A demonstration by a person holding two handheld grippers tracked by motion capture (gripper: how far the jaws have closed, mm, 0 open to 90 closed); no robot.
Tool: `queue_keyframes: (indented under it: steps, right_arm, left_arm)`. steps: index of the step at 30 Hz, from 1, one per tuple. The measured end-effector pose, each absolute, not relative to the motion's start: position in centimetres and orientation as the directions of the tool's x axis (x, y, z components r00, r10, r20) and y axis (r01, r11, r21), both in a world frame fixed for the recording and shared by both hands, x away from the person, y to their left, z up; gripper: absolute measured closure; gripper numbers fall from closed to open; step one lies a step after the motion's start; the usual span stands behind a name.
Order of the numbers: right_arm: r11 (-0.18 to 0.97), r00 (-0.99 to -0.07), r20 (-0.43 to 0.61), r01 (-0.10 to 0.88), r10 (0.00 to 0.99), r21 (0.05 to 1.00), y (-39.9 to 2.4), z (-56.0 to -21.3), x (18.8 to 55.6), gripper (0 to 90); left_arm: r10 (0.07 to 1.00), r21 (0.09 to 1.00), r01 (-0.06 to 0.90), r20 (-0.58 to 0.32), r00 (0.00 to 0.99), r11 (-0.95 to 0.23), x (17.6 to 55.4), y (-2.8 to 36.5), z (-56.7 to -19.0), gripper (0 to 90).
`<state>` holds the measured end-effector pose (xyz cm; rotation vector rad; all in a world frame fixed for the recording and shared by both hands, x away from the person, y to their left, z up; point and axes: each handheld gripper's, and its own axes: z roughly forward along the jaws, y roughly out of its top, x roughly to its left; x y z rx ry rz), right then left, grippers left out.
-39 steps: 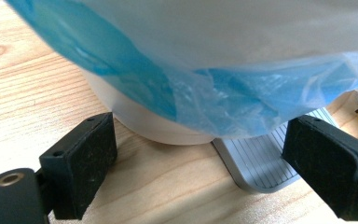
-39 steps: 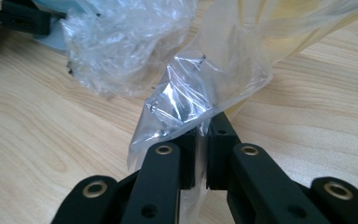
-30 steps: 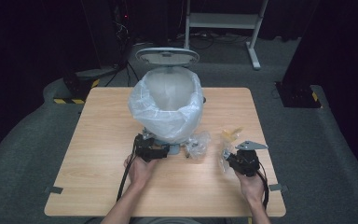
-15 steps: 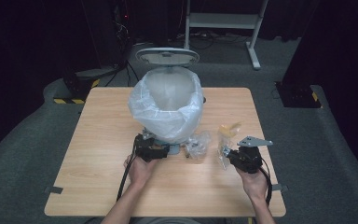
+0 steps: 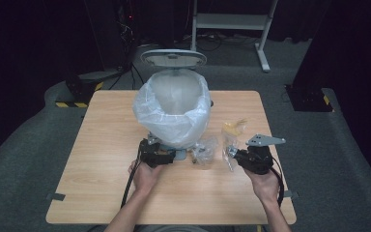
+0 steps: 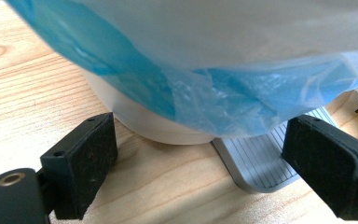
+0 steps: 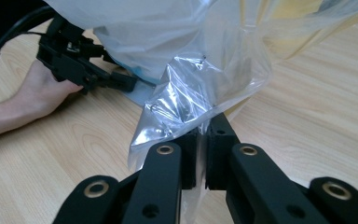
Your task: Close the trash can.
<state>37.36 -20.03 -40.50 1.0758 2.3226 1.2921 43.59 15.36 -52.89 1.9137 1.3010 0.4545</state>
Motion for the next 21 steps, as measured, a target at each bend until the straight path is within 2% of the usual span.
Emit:
queue_keyframes:
  steps: [21]
  right_arm:
    - [0.335, -0.727, 0.111, 0.439, 0.677, 0.834, -19.6, -37.8, 38.4, 85.8]
  left_arm:
    - [0.902, 0.757, 0.628, -0.128, 0.413, -0.180, 43.6, 15.3, -52.9, 11.5]
